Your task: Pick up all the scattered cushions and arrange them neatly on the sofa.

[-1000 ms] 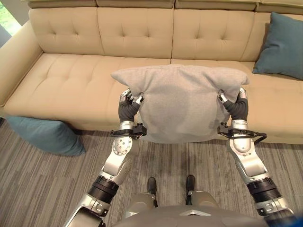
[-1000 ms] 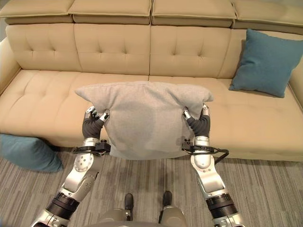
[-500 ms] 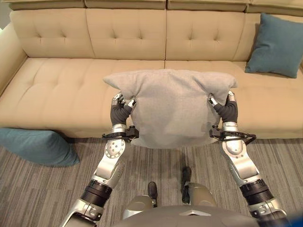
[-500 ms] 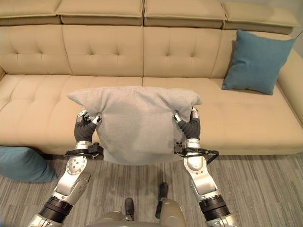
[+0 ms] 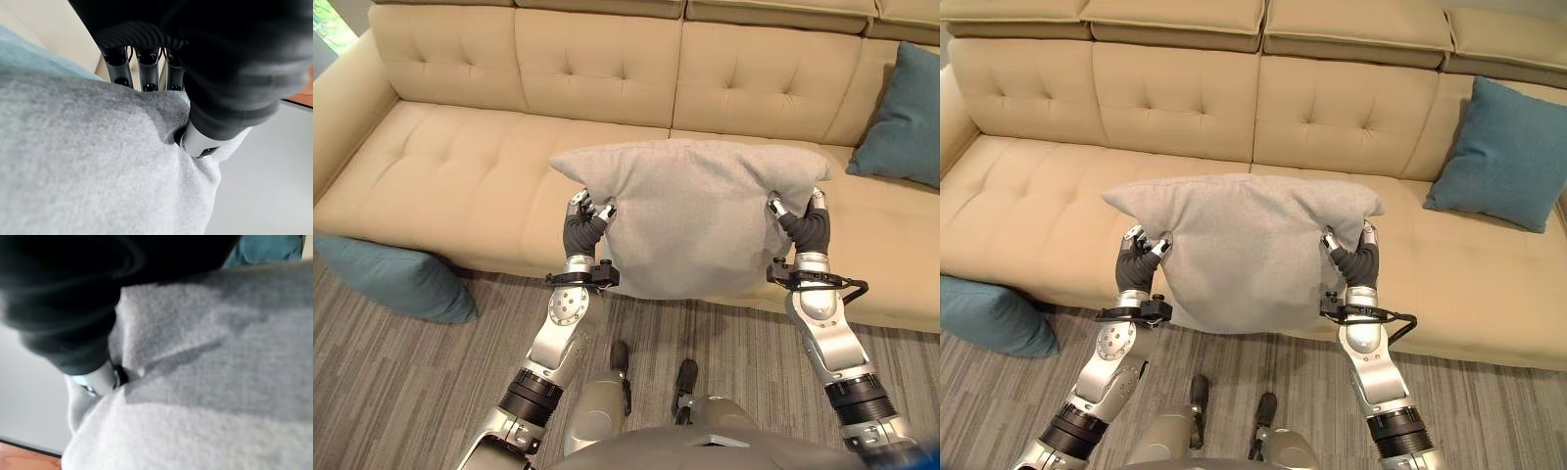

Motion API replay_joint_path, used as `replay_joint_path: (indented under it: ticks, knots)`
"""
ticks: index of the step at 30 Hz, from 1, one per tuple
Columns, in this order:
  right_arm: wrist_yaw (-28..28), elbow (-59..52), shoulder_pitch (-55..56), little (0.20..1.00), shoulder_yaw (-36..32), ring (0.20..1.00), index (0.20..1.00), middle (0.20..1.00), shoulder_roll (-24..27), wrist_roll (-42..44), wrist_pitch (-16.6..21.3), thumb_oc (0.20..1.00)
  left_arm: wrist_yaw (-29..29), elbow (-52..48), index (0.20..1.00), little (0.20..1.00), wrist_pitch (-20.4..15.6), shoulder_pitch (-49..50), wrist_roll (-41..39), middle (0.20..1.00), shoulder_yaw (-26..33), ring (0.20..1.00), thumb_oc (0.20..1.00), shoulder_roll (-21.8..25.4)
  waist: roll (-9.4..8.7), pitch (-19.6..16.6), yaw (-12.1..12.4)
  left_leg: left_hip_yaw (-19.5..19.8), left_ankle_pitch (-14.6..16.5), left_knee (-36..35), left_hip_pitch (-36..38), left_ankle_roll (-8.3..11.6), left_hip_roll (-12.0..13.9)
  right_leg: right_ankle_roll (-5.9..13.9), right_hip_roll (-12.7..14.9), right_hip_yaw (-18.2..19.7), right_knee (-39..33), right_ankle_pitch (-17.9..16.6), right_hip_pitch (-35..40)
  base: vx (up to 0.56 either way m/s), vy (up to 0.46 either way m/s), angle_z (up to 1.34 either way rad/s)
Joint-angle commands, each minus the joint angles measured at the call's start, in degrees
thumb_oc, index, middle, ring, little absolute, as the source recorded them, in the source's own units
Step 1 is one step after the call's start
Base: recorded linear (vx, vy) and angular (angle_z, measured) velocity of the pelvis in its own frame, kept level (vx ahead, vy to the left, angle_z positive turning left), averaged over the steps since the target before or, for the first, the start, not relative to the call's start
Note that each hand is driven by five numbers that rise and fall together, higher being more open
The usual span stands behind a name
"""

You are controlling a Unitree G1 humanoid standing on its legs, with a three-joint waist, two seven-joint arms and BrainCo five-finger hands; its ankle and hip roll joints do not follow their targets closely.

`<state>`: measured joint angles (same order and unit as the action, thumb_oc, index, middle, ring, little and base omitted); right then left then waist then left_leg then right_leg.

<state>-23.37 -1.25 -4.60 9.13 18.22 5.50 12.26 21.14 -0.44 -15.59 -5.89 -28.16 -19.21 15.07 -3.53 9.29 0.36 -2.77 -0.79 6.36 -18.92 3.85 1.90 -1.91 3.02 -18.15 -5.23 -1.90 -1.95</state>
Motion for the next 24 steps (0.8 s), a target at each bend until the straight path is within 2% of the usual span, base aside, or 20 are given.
replay_joint_path:
  ticks: [1,4,6,9,10,11,12,13,17,20,24]
  knots:
    - [1.5,-6.6,-3.8,0.200,2.2,0.200,0.200,0.200,-2.4,-0.1,5.9,0.200,-3.7,-5.7,0.200,0.200,-3.7,-4.2,0.5,0.200,-3.1,0.200,0.200,0.5,-0.15,-5.1,0.8,-0.9,1.1,-2.9,7.6,-1.01,-0.7,8.64,1.2,4.0,4.6,6.1,3.4,0.32,0.277,-0.24]
    - [2.0,-6.5,-4.3,0.200,2.2,0.200,0.200,0.200,-2.7,-0.3,5.8,0.200,-4.1,-5.8,0.200,0.200,-3.4,-4.2,0.5,0.200,-3.1,0.200,0.200,1.1,-0.35,-5.3,1.4,-1.4,1.6,-3.8,9.6,-1.74,-1.3,9.01,2.0,4.7,7.3,7.0,3.5,0.16,0.163,-0.38]
    - [3.0,-6.7,-4.9,0.200,2.5,0.200,0.200,0.200,-4.2,-0.2,5.6,0.200,-4.1,-6.3,0.200,0.200,-2.9,-4.1,1.0,0.200,-3.2,0.200,0.200,2.6,-0.45,-4.9,1.4,-2.5,3.7,-3.2,12.2,-3.72,-1.5,10.33,3.6,5.8,17.3,6.9,0.7,0.18,0.230,-0.04]
    - [3.6,-6.4,-5.2,0.200,3.0,0.200,0.200,0.200,-5.1,0.2,5.6,0.200,-3.9,-6.9,0.200,0.200,-3.0,-3.8,1.5,0.200,-2.9,0.200,0.200,3.2,0.30,-4.4,1.2,-3.6,4.7,-3.3,13.8,-4.93,-1.4,11.86,4.4,5.9,24.6,4.9,-3.4,0.09,0.143,-0.19]
    - [3.8,-6.6,-5.1,0.200,3.2,0.200,0.200,0.200,-5.2,0.1,5.6,0.200,-4.0,-6.9,0.200,0.200,-3.0,-3.5,1.6,0.200,-2.9,0.200,0.200,3.3,0.39,-4.5,1.2,-3.9,5.0,-4.0,14.9,-5.15,-1.5,12.01,4.7,5.7,24.8,4.6,-4.1,0.12,0.094,-0.08]
    - [4.1,-6.5,-5.0,0.200,3.4,0.200,0.200,0.200,-5.2,-0.1,5.5,0.200,-3.9,-7.0,0.200,0.200,-3.0,-3.3,1.7,0.200,-3.0,0.200,0.200,3.1,0.69,-4.4,1.1,-4.0,5.2,-4.8,16.0,-5.31,-1.7,11.60,4.8,5.1,24.1,4.5,-5.1,0.18,0.072,-0.09]
    - [4.1,-6.3,-5.5,0.200,3.6,0.200,0.200,0.200,-5.2,-0.3,5.4,0.200,-4.1,-6.9,0.200,0.200,-3.0,-2.9,1.6,0.200,-2.8,0.200,0.200,3.0,0.86,-4.4,1.1,-4.4,5.5,-5.6,16.9,-5.49,-2.0,11.18,5.2,4.1,20.5,4.4,-5.6,0.20,0.050,-0.36]
    - [4.3,-6.2,-6.0,0.200,3.7,0.200,0.200,0.200,-5.1,0.2,5.4,0.200,-4.3,-6.8,0.200,0.200,-3.1,-2.8,1.4,0.200,-2.6,0.200,0.200,2.8,1.02,-4.2,1.1,-4.5,5.7,-6.2,17.9,-5.51,-2.3,10.92,5.2,3.4,17.0,2.8,-7.0,0.18,0.007,-0.45]
    - [4.2,-6.3,-6.7,0.200,3.6,0.200,0.200,0.200,-4.6,0.4,5.4,0.200,-4.9,-6.3,0.200,0.200,-3.6,-3.9,1.0,0.200,-2.2,0.200,0.200,2.4,0.82,-3.7,0.7,-3.7,6.8,-5.9,18.7,-5.18,-2.9,11.50,5.3,3.3,11.5,0.7,-7.6,0.13,-0.068,-0.18]
    - [4.3,-6.5,-6.1,0.200,3.2,0.200,0.200,0.200,-4.0,-0.1,5.5,0.200,-5.1,-6.8,0.200,0.200,-3.9,-3.3,1.0,0.200,-2.4,0.200,0.200,1.6,0.46,-4.4,0.5,-3.1,8.1,-5.1,19.6,-4.04,-2.9,10.78,4.5,3.1,8.0,0.4,-4.8,0.15,-0.118,0.12]
    - [3.9,-6.8,-4.9,0.200,2.1,0.200,0.200,0.200,-2.9,-0.2,5.7,0.200,-5.3,-6.6,0.200,0.200,-4.0,-3.9,0.3,0.200,-2.7,0.200,0.200,0.6,0.10,-5.0,-0.2,-2.3,9.0,-2.1,18.9,-1.74,-1.4,9.85,3.4,1.8,4.7,1.0,-1.7,0.12,-0.160,0.27]
